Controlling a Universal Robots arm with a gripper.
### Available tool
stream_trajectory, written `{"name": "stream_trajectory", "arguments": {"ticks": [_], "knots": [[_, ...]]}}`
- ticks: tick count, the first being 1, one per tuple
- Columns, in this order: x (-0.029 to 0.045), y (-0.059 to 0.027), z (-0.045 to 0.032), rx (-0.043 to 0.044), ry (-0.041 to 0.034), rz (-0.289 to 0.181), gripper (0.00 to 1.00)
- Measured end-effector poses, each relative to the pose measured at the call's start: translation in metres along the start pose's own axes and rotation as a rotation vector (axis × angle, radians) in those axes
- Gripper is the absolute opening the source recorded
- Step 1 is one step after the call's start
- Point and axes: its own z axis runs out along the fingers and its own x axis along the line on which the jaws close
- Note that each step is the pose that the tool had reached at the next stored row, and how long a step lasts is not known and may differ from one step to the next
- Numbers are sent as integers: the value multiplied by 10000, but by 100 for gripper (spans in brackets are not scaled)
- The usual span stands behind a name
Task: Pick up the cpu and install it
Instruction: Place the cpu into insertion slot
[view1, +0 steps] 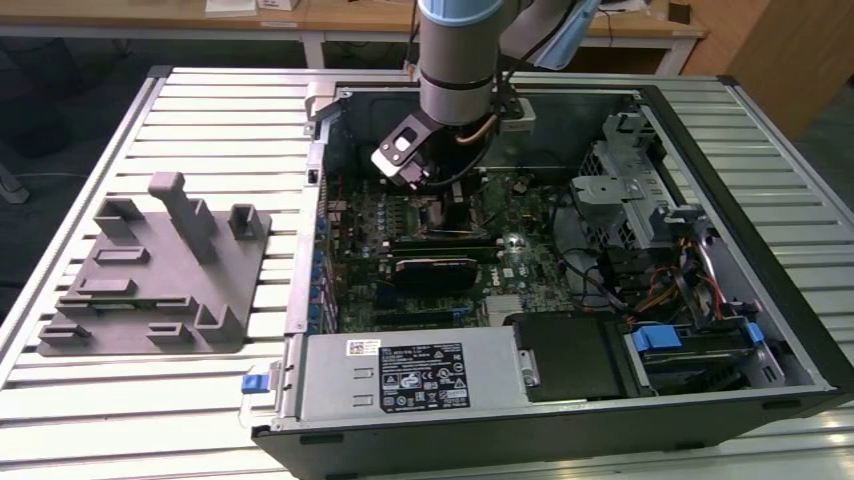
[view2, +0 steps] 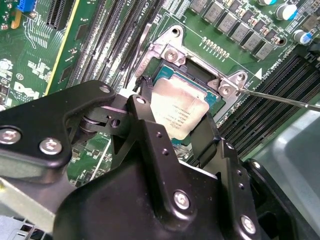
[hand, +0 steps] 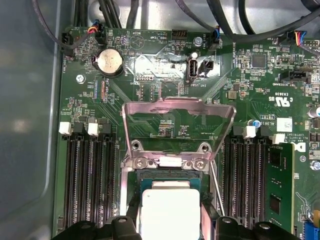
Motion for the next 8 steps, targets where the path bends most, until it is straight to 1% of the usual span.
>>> {"name": "stream_trajectory", "arguments": {"ticks": [8], "knots": [[-1, 34, 5, -2, 3, 8, 55]]}}
